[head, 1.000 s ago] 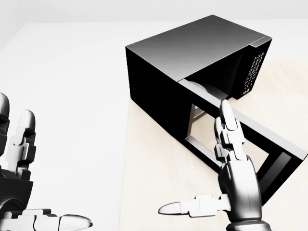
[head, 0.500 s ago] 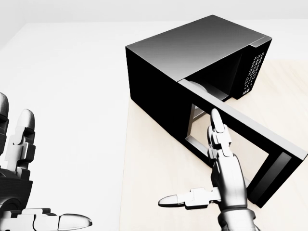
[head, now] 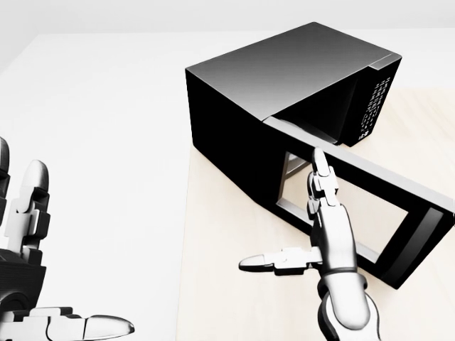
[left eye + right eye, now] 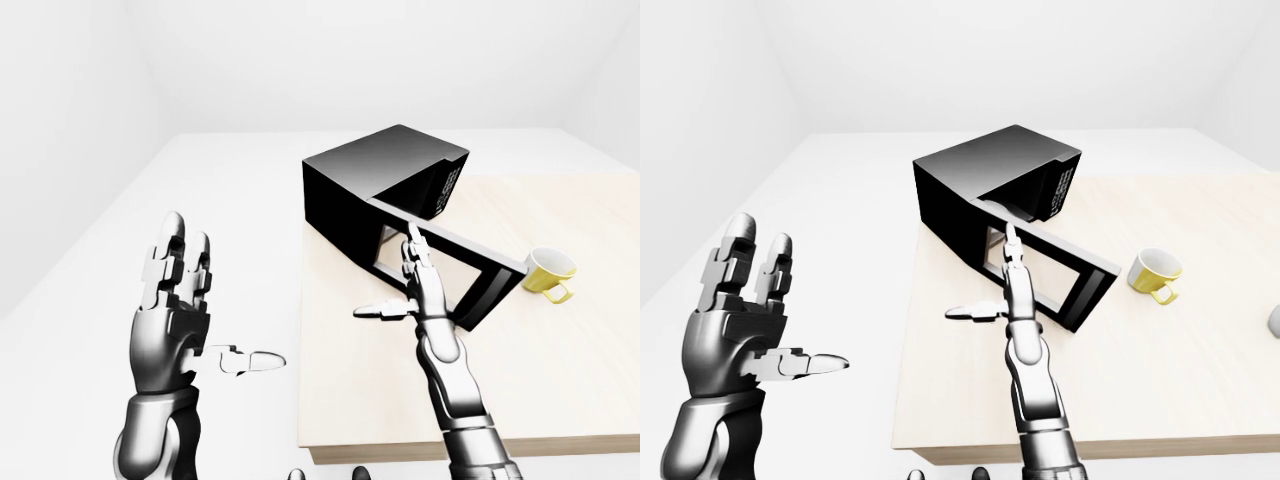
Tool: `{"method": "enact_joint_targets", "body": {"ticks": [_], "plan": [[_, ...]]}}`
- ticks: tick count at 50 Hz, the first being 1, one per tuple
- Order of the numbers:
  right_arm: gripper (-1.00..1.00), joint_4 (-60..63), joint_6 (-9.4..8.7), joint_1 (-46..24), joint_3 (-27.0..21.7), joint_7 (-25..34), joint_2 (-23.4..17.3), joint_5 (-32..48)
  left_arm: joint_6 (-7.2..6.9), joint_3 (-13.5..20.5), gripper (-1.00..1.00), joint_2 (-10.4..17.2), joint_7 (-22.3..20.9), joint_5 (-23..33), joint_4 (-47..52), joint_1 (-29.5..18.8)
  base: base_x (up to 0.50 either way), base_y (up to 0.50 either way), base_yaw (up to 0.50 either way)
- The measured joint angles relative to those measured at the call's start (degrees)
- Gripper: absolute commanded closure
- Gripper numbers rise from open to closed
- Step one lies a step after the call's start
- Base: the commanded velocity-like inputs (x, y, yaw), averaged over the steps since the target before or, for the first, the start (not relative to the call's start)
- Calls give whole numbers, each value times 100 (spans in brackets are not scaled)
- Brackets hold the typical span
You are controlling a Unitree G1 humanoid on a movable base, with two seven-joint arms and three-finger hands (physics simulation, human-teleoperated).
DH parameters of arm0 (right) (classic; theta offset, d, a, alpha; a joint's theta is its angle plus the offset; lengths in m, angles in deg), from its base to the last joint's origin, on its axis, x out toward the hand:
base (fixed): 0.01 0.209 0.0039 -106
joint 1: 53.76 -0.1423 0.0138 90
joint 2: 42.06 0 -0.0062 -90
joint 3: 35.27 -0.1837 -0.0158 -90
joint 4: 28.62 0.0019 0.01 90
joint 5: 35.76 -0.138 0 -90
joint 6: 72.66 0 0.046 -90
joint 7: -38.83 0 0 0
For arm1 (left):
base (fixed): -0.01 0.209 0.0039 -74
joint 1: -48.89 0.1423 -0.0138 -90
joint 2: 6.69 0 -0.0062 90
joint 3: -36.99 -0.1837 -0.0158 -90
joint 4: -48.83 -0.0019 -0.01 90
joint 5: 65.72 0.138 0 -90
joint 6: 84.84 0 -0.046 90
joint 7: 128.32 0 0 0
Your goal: Close the microwave.
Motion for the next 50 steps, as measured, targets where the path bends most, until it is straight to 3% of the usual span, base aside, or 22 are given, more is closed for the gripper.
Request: {"method": "enact_joint_targets", "body": {"ticks": [19, 27, 50], "plan": [[-100, -1104, 166, -948, -282, -131, -196, -134, 0, 30, -100, -4, -15, -12, 41, 0, 0, 0, 0], [-100, -1744, 378, -1361, -378, -184, -300, -202, 0, 39, -100, -11, -25, -18, 76, 15, 0, 0, 0], [-100, -3776, 378, -2734, -560, -302, -615, -430, 0, 78, -100, -20, -46, -48, 137, 20, 0, 0, 0]]}}
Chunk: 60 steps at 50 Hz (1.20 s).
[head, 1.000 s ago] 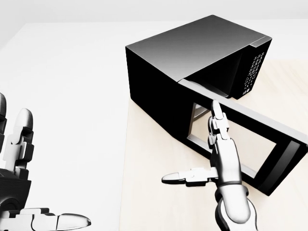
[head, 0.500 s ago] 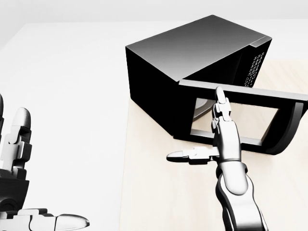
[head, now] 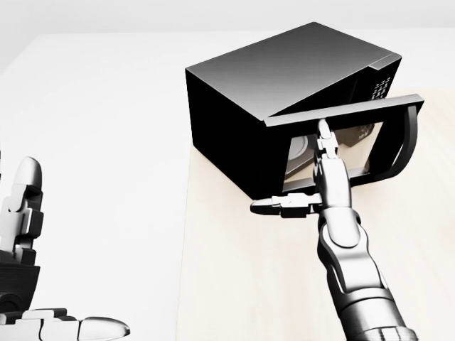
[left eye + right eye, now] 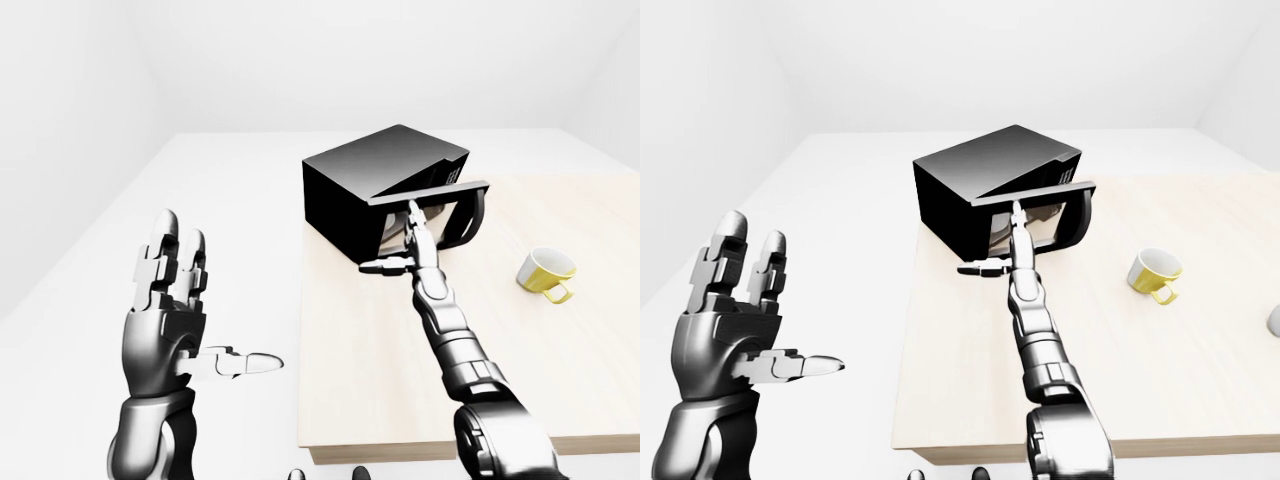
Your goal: Close the microwave.
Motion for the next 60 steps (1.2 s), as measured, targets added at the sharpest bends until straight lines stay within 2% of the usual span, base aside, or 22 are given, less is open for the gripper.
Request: {"method": "enact_joint_targets", "body": {"ticks": [17, 31, 52, 60], "plan": [[-100, -2026, 0, -1170, -59, 6, -120, -18, 0, 51, -100, -5, -3, -19, 19, -35, 0, 0, 0], [-100, -2909, 0, -1739, -144, 49, -127, 107, 0, 69, -100, -7, -4, -26, 20, -49, 0, 0, 0], [-100, -2983, 0, -1798, -431, 93, -80, 439, 0, 73, -100, 1, -3, -6, -24, -73, 1, 0, 0], [-100, -2696, 0, -1641, -316, 138, -100, 362, 0, 59, -100, 2, 2, 9, -42, -76, 0, 0, 0]]}}
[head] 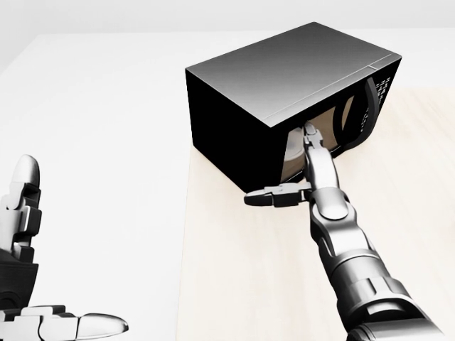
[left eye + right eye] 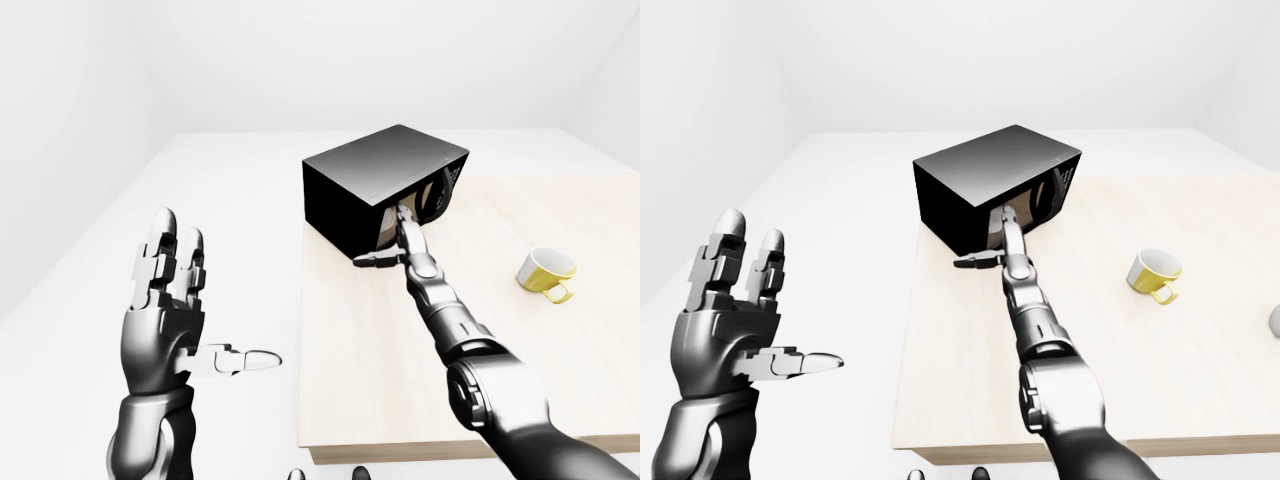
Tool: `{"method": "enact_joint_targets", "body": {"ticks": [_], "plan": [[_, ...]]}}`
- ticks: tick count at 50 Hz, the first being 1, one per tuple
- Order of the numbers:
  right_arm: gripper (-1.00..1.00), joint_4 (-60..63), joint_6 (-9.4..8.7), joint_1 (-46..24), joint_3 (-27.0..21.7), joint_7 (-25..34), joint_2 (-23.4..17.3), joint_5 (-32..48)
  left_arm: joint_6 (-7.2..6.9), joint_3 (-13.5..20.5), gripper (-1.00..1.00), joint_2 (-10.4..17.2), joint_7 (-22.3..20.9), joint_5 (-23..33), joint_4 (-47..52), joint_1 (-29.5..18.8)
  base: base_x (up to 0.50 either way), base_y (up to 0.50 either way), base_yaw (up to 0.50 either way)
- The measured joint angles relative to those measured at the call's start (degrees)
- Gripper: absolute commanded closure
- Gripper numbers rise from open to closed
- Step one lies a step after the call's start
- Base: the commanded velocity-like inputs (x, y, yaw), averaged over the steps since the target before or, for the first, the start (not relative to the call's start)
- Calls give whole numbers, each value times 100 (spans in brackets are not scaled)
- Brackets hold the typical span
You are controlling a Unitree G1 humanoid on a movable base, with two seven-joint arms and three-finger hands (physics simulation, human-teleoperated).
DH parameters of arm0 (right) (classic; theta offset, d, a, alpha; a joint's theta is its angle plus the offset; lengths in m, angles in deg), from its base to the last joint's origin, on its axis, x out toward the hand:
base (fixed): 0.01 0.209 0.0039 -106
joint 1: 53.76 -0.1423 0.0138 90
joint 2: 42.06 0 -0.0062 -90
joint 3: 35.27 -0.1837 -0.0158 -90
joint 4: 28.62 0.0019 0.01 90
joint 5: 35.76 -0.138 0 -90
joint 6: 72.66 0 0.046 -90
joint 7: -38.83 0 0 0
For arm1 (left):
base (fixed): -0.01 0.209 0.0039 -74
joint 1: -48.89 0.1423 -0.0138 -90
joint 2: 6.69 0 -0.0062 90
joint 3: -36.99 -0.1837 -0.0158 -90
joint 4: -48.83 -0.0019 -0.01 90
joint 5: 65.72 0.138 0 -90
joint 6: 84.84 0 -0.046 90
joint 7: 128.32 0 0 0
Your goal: Close the microwave.
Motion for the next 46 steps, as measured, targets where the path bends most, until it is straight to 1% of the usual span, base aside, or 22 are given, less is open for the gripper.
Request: {"method": "enact_joint_targets", "body": {"ticks": [2, 4, 12, 16, 18, 24, 30, 37, 46], "plan": [[-100, 486, 0, 222, 84, 24, 8, -8, 0, -2, -100, 1, 3, 1, -13, -6, 0, 0, 0], [-100, 1124, -65, 515, 162, 53, 26, 3, 0, -4, -100, 3, 6, 3, -32, -14, 0, 0, 0], [-100, 3881, -658, 2064, 383, 217, 188, 114, 0, 17, -100, 13, 25, -16, -81, -54, 0, 0, 0], [-100, 5222, -916, 2836, 469, 307, 284, 192, 0, 32, -100, 16, 34, -26, -99, -75, 0, 0, 0], [-100, 5822, -1000, 3196, 505, 355, 330, 231, 0, 34, -100, 17, 39, -27, -109, -83, 0, 0, 0], [-100, 7248, -1000, 4134, 560, 492, 448, 288, 0, 58, -100, 23, 53, -44, -138, -118, 0, 0, 0], [-100, 8404, -1000, 4762, 624, 591, 543, 331, 0, 90, -100, 27, 61, -67, -140, -142, 0, 0, 0], [-100, 9226, -1000, 5192, 706, 658, 613, 368, 0, 126, -100, 27, 60, -93, -121, -151, 0, 0, 0], [-100, 9634, -1000, 5437, 797, 691, 657, 385, 0, 158, -100, 25, 57, -121, -103, -165, 0, 0, 0]]}}
